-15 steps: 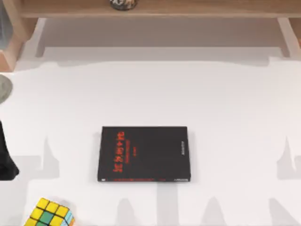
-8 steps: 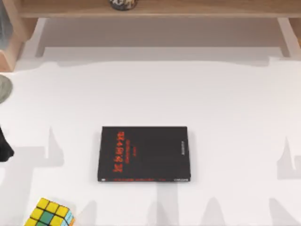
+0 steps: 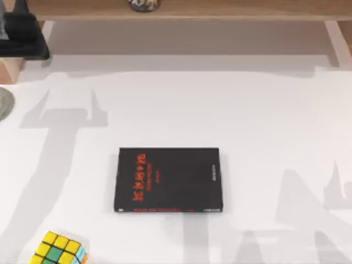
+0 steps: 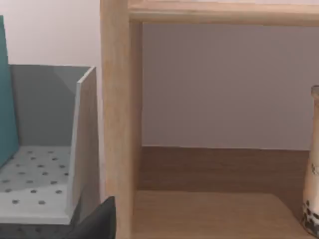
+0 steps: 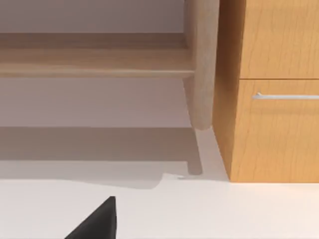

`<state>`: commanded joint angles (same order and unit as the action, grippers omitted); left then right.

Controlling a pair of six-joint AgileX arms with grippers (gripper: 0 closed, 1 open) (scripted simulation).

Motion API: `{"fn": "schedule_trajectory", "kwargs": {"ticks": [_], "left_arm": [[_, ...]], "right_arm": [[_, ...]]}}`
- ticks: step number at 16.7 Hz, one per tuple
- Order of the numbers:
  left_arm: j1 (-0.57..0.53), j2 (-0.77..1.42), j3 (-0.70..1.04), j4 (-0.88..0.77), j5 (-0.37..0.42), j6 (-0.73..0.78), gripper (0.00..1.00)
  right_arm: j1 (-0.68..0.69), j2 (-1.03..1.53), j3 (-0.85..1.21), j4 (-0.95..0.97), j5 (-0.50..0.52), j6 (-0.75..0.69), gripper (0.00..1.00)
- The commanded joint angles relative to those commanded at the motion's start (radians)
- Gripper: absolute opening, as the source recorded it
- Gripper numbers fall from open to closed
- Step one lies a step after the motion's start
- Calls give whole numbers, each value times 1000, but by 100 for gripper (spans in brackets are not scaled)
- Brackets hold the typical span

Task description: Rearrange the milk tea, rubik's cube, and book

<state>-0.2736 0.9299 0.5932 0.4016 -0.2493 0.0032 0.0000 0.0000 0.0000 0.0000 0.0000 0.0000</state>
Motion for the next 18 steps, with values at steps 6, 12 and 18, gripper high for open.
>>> {"fn": "schedule_trajectory", "kwargs": {"ticks": [6, 12, 18], "left_arm": [[-164, 668, 356, 241, -150, 2, 100], [-263, 1015, 571, 386, -240, 3, 100], [-268, 1044, 587, 398, -246, 3, 100]], "right_arm": [[0, 0, 0, 0, 0, 0, 100], [0, 0, 0, 0, 0, 0, 100], [0, 0, 0, 0, 0, 0, 100]]}}
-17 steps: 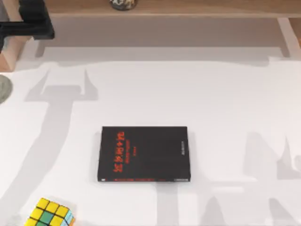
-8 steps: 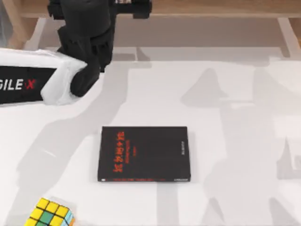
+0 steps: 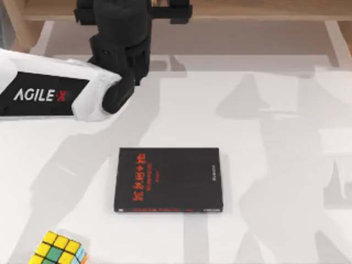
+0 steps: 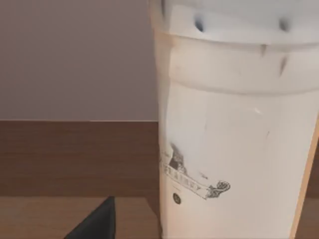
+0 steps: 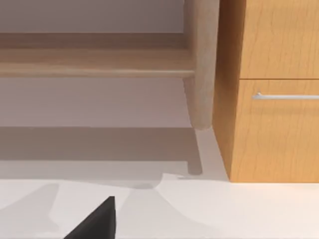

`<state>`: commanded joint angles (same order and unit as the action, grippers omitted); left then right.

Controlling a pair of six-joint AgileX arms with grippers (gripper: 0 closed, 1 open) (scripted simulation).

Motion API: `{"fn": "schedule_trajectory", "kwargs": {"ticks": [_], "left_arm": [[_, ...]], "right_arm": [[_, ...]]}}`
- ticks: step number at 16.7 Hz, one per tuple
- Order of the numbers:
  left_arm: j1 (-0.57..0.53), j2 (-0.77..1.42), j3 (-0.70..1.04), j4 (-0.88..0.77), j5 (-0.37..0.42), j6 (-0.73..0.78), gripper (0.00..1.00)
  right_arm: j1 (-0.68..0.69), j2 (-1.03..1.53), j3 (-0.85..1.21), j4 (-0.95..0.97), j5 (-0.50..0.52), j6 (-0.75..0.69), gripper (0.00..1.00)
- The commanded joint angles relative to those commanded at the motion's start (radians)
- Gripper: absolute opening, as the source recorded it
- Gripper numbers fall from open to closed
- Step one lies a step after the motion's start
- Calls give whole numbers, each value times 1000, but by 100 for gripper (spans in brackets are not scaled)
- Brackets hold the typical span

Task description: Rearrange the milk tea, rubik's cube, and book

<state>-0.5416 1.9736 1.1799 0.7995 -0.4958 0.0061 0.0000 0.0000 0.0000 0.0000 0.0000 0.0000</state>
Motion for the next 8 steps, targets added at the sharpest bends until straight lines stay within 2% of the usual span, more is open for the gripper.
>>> {"fn": "schedule_trajectory", "kwargs": {"ticks": [3, 8], "left_arm": [[6, 26, 40, -12, 8, 0, 100], [42, 152, 238, -82, 47, -2, 100]], "right_arm": [[0, 0, 0, 0, 0, 0, 100], [0, 0, 0, 0, 0, 0, 100]]}}
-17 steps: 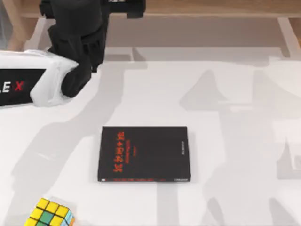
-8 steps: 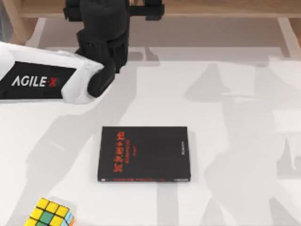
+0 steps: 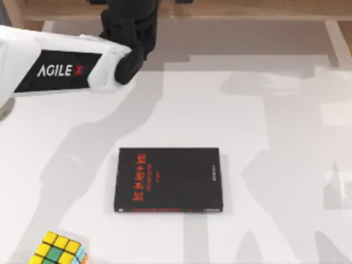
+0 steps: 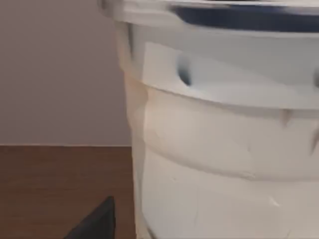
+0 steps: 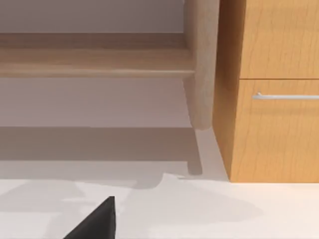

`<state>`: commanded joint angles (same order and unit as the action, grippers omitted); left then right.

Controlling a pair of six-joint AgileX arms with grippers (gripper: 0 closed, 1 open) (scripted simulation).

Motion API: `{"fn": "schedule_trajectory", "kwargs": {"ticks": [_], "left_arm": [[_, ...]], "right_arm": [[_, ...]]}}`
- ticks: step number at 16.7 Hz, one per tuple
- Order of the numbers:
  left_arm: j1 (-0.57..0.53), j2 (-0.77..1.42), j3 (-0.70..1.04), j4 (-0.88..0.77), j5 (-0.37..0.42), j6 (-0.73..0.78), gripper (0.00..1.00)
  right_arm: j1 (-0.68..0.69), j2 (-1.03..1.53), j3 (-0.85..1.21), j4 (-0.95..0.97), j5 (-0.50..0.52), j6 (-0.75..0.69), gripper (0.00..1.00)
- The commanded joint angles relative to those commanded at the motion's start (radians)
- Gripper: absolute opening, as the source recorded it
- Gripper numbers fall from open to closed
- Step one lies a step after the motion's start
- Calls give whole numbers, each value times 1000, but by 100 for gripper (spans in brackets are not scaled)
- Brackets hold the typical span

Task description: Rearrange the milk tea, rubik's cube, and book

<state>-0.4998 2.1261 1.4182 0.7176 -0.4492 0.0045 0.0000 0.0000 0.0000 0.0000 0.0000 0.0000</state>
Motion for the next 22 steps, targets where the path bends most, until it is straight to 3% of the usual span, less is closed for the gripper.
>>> {"fn": "schedule_trajectory", "kwargs": {"ticks": [4, 9, 22], "left_arm": [[29, 81, 135, -54, 30, -1, 100], [32, 90, 149, -61, 33, -1, 100], [32, 90, 149, -61, 33, -1, 2]], "right_arm": [[0, 0, 0, 0, 0, 0, 100], [0, 0, 0, 0, 0, 0, 100], [0, 0, 0, 0, 0, 0, 100]]}}
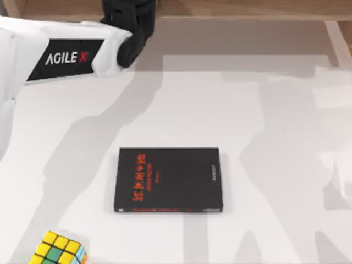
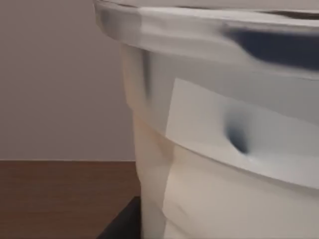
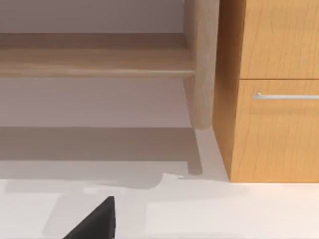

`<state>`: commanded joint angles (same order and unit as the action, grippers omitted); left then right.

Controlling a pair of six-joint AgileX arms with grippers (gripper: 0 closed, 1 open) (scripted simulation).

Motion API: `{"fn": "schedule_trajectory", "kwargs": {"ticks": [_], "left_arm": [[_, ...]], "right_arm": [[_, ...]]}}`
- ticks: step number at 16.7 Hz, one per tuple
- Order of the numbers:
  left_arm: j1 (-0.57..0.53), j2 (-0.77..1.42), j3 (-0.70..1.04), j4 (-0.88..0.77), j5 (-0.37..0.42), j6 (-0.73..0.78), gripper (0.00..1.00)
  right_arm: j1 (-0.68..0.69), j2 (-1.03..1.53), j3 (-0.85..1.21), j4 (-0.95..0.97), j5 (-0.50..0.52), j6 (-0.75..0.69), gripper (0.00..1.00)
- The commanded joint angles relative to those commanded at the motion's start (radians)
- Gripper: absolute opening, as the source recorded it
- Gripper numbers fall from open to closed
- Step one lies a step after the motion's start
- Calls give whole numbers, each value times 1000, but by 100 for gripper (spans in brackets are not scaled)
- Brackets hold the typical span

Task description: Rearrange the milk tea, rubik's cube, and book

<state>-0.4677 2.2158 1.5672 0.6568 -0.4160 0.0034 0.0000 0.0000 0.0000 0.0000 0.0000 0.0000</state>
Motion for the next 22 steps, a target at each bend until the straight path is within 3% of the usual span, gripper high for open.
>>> {"fn": "schedule_trajectory", "kwargs": {"ticks": [11, 18, 22], "left_arm": [[-6, -17, -16, 7, -8, 4, 0], [-68, -216, -312, 87, -72, 6, 0], [-84, -261, -362, 107, -84, 5, 0]], "right_arm": [[0, 0, 0, 0, 0, 0, 100], [0, 0, 0, 0, 0, 0, 100], [0, 0, 0, 0, 0, 0, 100]]}}
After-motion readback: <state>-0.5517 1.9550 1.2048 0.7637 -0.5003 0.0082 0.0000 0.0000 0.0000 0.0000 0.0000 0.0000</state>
